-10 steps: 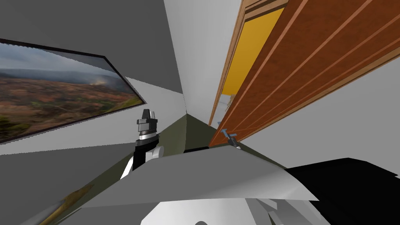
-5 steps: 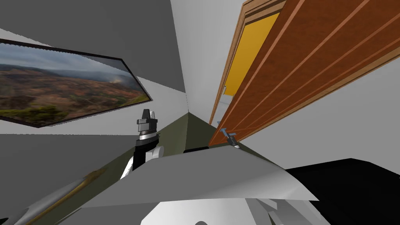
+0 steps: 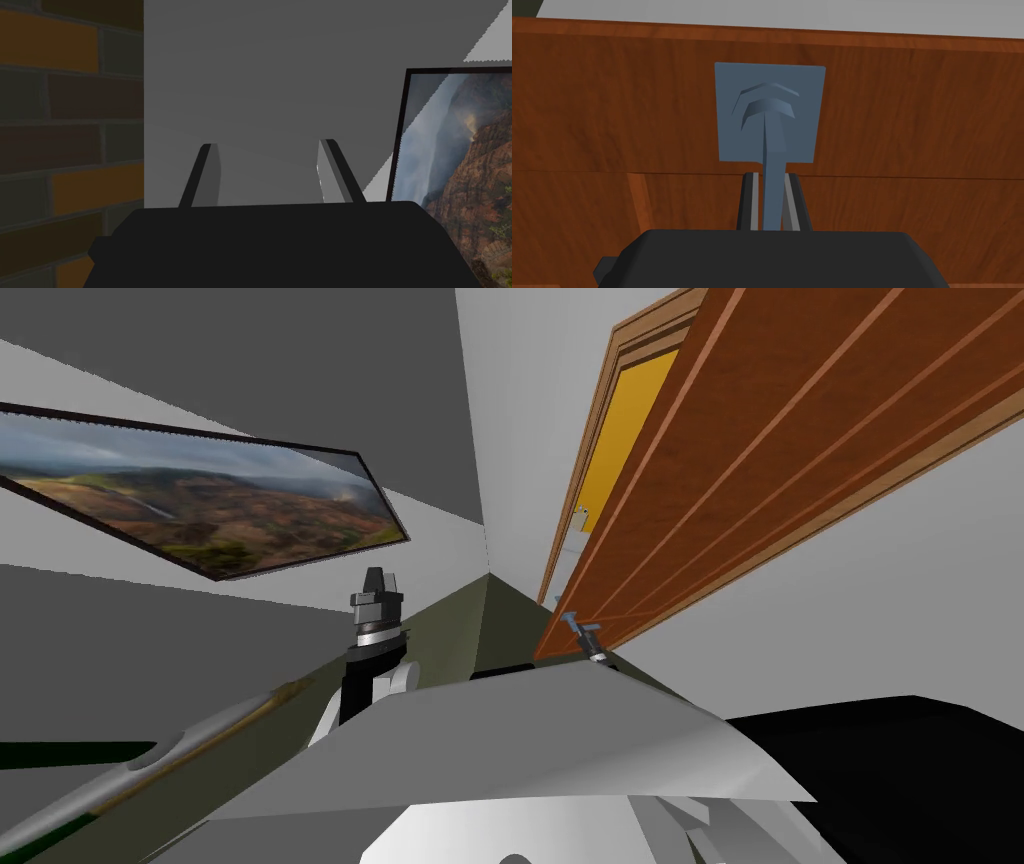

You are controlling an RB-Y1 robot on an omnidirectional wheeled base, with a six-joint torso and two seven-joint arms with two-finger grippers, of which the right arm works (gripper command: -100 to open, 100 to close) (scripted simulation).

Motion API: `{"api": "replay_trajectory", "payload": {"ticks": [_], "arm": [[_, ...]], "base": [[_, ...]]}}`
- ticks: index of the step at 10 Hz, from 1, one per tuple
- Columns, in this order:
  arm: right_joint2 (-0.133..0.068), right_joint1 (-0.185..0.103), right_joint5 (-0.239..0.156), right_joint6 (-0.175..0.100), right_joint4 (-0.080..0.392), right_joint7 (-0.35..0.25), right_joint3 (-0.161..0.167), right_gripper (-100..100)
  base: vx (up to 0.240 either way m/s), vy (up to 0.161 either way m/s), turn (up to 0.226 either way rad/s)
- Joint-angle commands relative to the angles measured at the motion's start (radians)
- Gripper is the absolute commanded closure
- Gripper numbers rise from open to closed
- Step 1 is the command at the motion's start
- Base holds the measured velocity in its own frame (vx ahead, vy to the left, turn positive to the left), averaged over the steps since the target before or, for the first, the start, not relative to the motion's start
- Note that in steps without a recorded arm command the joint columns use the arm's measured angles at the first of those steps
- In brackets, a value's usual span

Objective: Pull the door open

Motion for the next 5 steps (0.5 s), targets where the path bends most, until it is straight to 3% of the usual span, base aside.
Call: {"api": "replay_trajectory", "payload": {"ticks": [1, 5], "arm": [[0.002, -0.004, -0.011, 0.028, -0.02, 0.01, -0.001, 100], [0.019, -0.047, -0.039, 0.083, -0.024, 0.041, 0.001, 100]], "base": [[-0.107, -0.031, 0.087], [-0.173, -0.068, 0.165]]}}
